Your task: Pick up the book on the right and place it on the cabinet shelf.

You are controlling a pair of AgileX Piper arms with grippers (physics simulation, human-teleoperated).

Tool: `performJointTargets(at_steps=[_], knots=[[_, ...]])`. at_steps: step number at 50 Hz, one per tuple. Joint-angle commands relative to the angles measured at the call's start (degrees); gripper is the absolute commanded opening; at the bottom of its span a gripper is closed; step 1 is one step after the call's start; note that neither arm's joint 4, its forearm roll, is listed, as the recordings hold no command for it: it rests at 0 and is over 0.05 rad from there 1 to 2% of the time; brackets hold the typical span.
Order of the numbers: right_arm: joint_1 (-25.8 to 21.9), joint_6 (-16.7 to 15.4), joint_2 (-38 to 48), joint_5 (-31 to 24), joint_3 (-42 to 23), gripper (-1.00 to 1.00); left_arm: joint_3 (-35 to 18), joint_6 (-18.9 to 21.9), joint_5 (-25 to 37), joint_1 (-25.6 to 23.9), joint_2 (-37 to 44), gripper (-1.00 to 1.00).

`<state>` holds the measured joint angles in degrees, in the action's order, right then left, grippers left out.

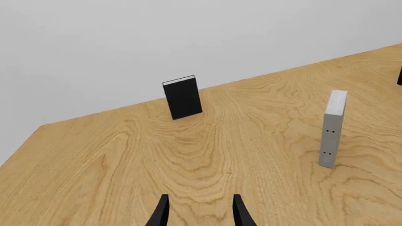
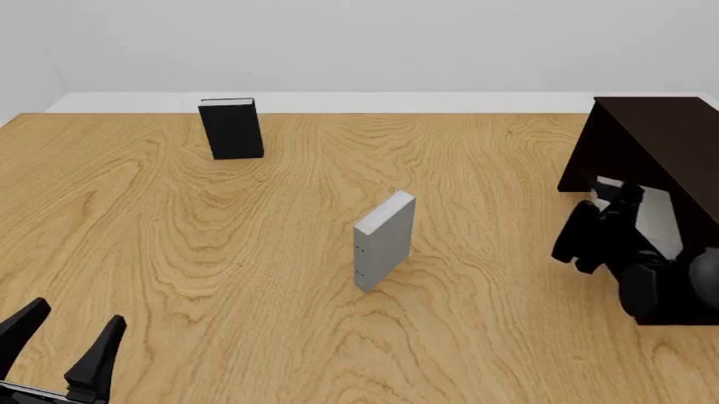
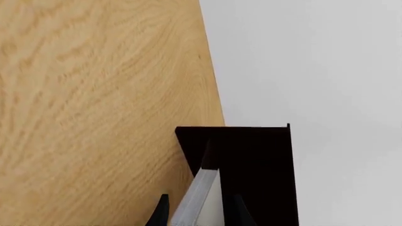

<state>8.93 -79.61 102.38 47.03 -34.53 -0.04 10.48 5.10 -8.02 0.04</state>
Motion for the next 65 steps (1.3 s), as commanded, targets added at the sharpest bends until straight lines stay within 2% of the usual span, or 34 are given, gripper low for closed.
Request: performJointTargets(at_steps=[1, 65], knots=[[1.32, -0.04, -0.28, 0.67, 0.97, 1.00, -0.01, 0.01, 0.00, 0.02, 0.00, 1.00], [6.78, 0.37, -3.59, 2.42, 5.28, 1.00, -0.01, 0.31, -0.03, -0.35, 0.01, 1.00]])
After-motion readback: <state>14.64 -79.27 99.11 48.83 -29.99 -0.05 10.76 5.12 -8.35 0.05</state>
